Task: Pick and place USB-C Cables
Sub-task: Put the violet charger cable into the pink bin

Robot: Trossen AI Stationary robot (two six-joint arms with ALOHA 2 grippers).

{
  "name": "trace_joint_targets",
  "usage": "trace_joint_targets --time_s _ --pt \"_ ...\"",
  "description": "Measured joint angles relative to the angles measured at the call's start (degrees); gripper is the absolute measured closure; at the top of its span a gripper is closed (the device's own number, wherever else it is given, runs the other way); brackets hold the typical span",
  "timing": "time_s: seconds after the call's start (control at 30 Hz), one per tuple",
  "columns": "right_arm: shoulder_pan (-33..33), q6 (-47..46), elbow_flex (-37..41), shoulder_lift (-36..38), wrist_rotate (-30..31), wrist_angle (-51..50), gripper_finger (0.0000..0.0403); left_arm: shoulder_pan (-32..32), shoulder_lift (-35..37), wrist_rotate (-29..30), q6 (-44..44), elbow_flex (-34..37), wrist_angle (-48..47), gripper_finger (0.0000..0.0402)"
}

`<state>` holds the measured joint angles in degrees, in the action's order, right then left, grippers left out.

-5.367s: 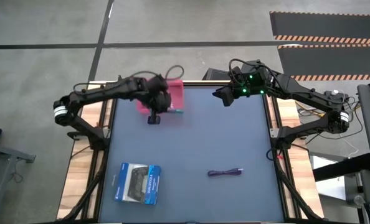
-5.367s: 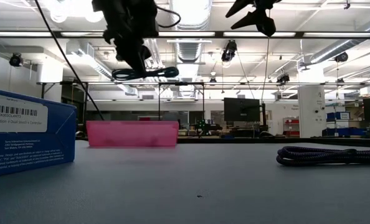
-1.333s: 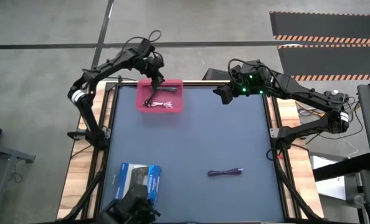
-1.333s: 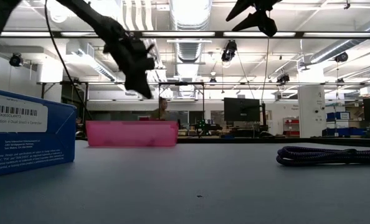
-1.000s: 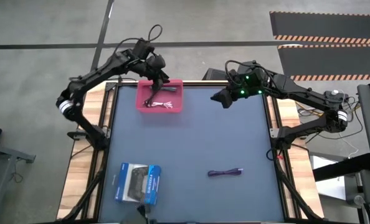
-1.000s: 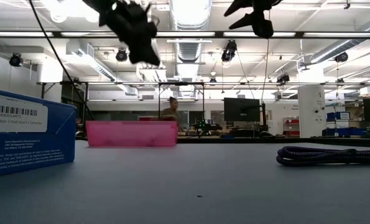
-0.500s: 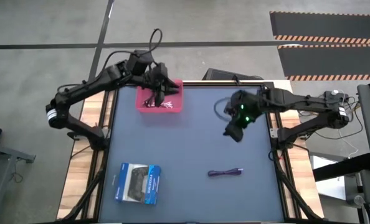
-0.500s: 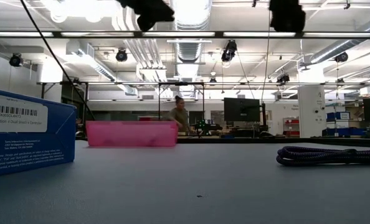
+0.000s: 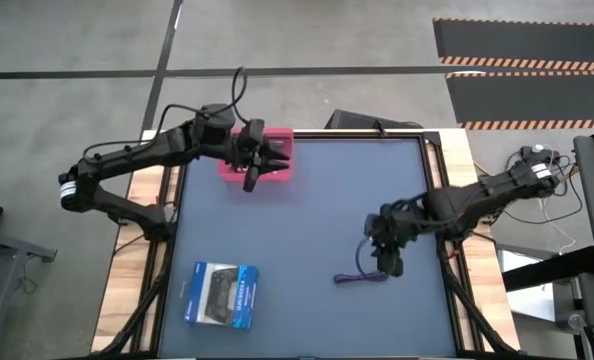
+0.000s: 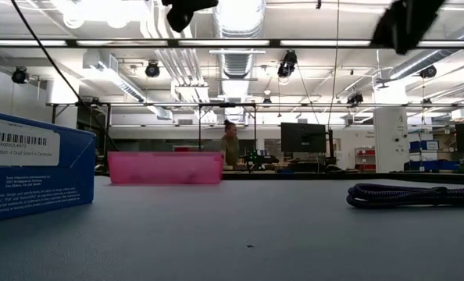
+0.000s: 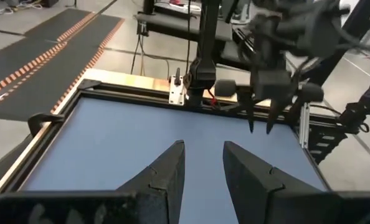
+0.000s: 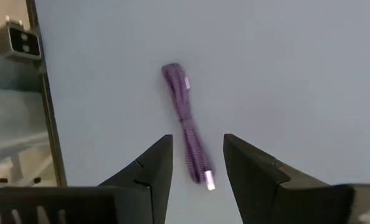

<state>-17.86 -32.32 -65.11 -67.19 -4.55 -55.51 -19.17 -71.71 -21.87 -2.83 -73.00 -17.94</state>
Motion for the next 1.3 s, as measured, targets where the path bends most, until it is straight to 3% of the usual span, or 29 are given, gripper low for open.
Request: trace_joint_targets --time_s 0.23,0.37,0.5,0.83,1.03,1.3 --pt "-7.55 -6.47 13.26 0.18 0.25 14.73 0.0271 0.15 3.22 2.53 -4.21 6.17 5.2 0.0308" --pt "-11.75 -6.29 16.6 -2.04 6.41 18.5 0.0271 0.15 3.48 3.18 -7.31 7.96 6.41 0.0308" --pt "-12.65 -3.15 16.48 -7.83 10.93 18.83 0.0271 0.15 3.5 3.31 -7.85 8.1 6.74 0.0308" --pt "-12.67 -3.88 13.41 -22.35 10.37 21.41 0.0271 0.15 3.5 6.63 -7.78 8.12 7.34 0.0308" --pt "-12.65 -1.77 14.55 -22.29 10.57 23.81 0.0271 0.12 3.5 8.44 -7.35 8.14 7.35 0.0308" --pt "-12.6 -6.73 14.83 -19.82 9.06 22.78 0.0271 0.12 3.5 8.72 -7.37 8.43 7.17 0.0308"
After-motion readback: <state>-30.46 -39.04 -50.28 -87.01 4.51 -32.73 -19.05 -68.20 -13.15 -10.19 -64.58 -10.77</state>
